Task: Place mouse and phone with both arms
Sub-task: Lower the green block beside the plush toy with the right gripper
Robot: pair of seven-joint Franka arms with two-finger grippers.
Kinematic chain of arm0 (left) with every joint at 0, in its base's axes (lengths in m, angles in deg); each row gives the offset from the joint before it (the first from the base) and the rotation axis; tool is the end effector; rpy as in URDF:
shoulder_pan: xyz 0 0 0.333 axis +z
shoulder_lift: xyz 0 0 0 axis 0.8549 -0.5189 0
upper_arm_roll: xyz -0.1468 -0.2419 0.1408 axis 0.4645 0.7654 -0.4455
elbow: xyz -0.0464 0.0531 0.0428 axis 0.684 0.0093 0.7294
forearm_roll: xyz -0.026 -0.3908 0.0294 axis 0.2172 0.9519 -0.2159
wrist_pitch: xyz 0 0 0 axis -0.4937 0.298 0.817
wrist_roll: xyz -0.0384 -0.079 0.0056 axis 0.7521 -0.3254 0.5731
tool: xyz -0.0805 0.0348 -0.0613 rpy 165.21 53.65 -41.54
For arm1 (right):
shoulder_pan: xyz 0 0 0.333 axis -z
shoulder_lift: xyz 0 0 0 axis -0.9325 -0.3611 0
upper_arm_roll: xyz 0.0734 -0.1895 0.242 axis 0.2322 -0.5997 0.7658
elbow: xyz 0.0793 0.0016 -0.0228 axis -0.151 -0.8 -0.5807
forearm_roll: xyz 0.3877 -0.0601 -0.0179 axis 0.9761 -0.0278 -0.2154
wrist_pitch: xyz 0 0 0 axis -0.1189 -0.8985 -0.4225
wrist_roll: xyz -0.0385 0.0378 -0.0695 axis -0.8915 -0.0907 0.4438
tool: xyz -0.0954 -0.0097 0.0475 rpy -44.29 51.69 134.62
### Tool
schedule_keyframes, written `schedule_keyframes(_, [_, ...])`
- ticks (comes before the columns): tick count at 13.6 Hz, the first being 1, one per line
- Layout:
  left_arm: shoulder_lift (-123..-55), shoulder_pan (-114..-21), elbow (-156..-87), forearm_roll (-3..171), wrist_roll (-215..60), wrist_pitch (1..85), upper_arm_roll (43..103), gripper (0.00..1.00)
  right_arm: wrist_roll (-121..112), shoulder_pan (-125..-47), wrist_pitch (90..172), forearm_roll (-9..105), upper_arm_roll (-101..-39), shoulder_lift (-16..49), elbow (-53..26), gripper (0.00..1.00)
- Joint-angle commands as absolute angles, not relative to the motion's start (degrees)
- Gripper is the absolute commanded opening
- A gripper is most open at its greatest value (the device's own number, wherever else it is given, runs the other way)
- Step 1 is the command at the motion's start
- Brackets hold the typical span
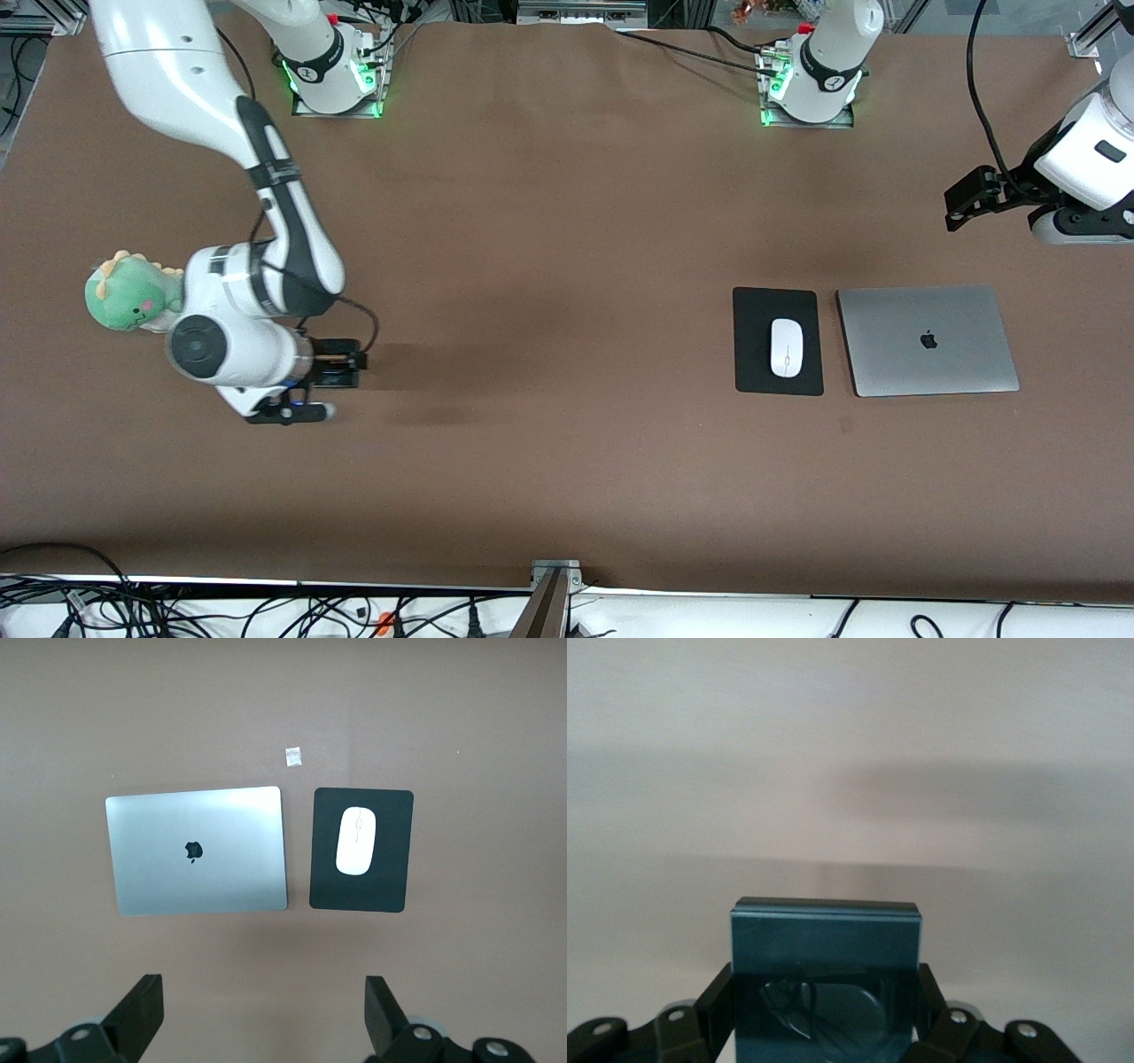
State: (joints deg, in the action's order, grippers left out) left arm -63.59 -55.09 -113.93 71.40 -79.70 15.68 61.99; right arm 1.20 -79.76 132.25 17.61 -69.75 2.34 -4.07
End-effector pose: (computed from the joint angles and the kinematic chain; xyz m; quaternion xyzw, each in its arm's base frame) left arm 0.5530 -0.0301 0.6103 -0.9994 -0.0023 0.0130 0.0311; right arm 0.6763 0.0827 0.2459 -0.9954 -0.0216 0.0913 0.0167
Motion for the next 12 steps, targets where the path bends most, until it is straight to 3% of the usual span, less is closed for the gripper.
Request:
schedule_keyframes(1, [-62.49,-55.4,-115.13,72.32,-80.64,16.55,61.41,1.0,-3.28,-75.08,131.76,16.65,-68.33,7.49,-10.46,0.09])
schedule_keyframes(6, [-62.49,-54.96,-115.22,76.19,-80.38,15.49,60.88,1.0,-5.04,-74.01,134.21,16.39,-74.03,8.29,-15.39,0.08])
schedule_keyframes(12, [-62.49,-55.14,-115.13,75.66,-80.11,15.49,61.41,1.0,-7.5,-74.01,145.54,16.48,-76.07,8.38,-23.99,0.05])
